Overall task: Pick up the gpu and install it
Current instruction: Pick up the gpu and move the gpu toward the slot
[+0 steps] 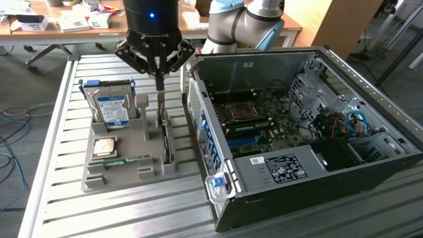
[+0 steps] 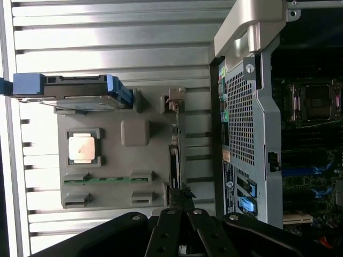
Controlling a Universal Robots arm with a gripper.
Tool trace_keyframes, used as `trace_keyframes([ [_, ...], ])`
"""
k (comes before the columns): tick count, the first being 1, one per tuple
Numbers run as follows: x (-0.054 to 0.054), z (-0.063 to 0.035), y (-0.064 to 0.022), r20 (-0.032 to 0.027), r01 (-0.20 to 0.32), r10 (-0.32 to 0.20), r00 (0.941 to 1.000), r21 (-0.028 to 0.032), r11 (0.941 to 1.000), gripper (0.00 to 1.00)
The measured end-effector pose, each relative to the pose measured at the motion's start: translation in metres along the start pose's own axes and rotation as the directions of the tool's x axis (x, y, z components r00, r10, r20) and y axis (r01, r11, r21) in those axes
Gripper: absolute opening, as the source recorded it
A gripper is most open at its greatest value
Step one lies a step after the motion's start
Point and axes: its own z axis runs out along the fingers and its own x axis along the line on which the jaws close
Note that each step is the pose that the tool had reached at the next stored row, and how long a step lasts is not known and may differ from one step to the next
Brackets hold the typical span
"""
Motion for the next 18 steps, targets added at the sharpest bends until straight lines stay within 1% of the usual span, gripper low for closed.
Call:
trace_keyframes([
  [10, 0.0, 0.0, 0.0, -0.0001, 0.0, 0.0, 1.0, -0.0001, 1.0, 0.11],
  [11, 0.0, 0.0, 0.0, 0.0, 0.0, 0.0, 1.0, -0.0001, 1.0, 0.17],
  [13, 0.0, 0.0, 0.0, 0.0, 0.0, 0.0, 1.0, -0.0001, 1.0, 0.17],
  [17, 0.0, 0.0, 0.0, 0.0, 0.0, 0.0, 1.0, -0.0001, 1.0, 0.41],
  [18, 0.0, 0.0, 0.0, 0.0, 0.0, 0.0, 1.0, 0.0, 1.0, 0.41],
])
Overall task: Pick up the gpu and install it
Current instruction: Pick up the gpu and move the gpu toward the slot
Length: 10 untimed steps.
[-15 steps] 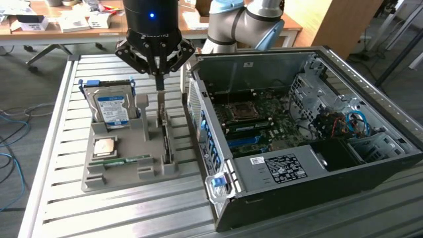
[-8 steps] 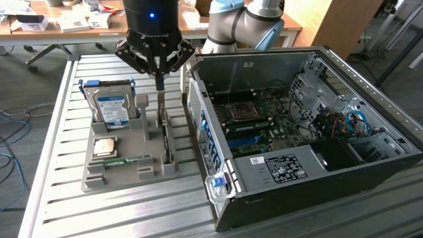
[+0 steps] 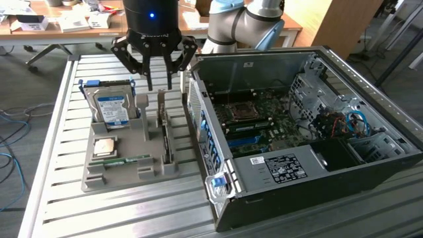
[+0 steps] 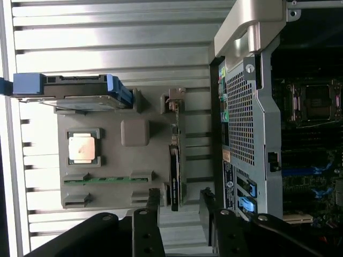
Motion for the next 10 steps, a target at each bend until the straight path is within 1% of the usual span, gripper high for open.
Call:
trace_keyframes([
  [2, 0.0, 0.0, 0.0, 0.0, 0.0, 0.0, 1.0, -0.0001, 1.0, 0.41],
  [3, 0.0, 0.0, 0.0, 0.0, 0.0, 0.0, 1.0, 0.0, 1.0, 0.47],
  [5, 0.0, 0.0005, 0.0, 0.0001, 0.0, 0.0, 1.0, -0.0001, 1.0, 0.47],
  [10, 0.0003, 0.0088, -0.0004, -0.0001, 0.0, 0.0, 1.0, -0.0013, 1.0, 0.47],
])
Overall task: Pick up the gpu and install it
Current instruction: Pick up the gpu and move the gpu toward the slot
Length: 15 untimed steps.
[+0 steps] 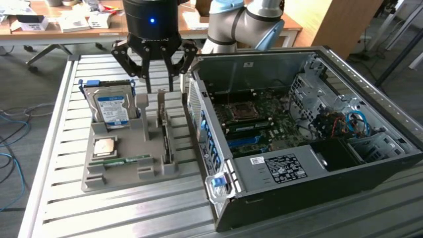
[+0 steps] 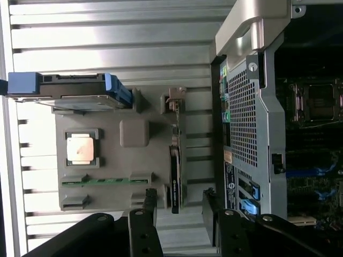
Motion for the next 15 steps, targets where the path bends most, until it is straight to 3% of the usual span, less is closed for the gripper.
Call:
trace_keyframes([
  [15, 0.001, 0.0262, -0.0012, 0.0001, 0.0, 0.0, 1.0, -0.0001, 1.0, 0.47],
])
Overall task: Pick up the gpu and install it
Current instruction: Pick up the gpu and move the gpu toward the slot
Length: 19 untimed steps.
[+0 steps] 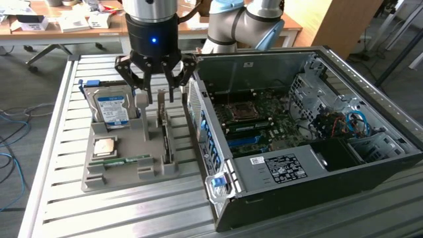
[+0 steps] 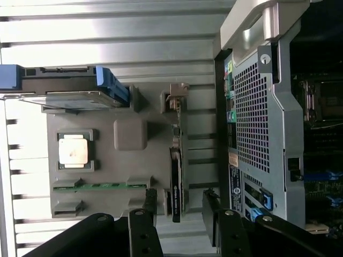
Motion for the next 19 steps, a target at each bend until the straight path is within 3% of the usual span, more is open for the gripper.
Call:
trace_keyframes([
  [19, 0.001, 0.0222, -0.001, 0.0, 0.0, 0.0, 1.0, 0.0, 1.0, 0.47],
])
